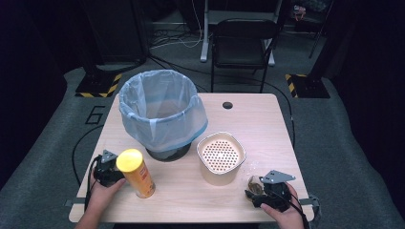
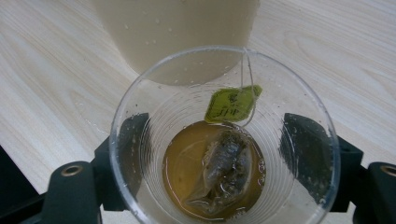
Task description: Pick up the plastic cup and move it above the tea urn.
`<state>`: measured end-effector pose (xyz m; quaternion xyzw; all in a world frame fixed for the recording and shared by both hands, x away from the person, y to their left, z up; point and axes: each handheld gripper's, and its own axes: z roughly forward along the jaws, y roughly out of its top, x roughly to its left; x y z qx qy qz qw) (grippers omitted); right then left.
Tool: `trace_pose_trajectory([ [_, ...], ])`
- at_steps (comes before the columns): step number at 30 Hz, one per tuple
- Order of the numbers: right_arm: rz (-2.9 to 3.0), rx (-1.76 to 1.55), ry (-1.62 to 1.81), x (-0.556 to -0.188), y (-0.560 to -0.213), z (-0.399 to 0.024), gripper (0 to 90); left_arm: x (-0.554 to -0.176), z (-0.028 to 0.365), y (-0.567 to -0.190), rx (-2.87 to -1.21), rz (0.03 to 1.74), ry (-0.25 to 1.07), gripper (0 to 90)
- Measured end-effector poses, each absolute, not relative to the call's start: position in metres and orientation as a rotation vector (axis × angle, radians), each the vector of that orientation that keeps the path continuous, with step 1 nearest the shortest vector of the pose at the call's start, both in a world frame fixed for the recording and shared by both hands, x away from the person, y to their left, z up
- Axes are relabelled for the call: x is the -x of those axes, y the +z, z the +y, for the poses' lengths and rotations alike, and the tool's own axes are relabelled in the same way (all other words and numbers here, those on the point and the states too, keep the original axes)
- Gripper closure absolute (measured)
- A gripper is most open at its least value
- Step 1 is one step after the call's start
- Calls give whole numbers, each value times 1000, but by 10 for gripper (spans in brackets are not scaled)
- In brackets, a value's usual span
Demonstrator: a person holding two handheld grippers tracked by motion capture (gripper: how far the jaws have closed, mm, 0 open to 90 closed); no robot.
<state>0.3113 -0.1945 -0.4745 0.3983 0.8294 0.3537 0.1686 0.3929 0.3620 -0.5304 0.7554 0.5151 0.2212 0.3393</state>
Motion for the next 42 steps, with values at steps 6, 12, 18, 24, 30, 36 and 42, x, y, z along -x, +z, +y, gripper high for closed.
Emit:
trace_pose_trajectory([
  [6, 2355, -1112, 1010, -311, -475, -196, 259, -393, 362, -530, -1965, 1342, 576, 106],
  [12, 2348, -1101, 1056, -314, -478, -199, 295, -393, 362, -530, -1966, 1342, 576, 106],
  [18, 2353, -1081, 1066, -315, -478, -200, 305, -393, 362, -530, -1967, 1341, 576, 106],
  [24, 2348, -1089, 1078, -317, -479, -202, 312, -393, 362, -531, -1963, 1343, 579, 107],
  [30, 2350, -1083, 1072, -317, -478, -202, 316, -393, 362, -531, -1963, 1343, 580, 107],
  [36, 2347, -1071, 1058, -317, -478, -201, 319, -393, 362, -530, -1968, 1343, 573, 106],
  [42, 2353, -1058, 1013, -326, -470, -205, 325, -393, 362, -530, -1964, 1341, 578, 106],
])
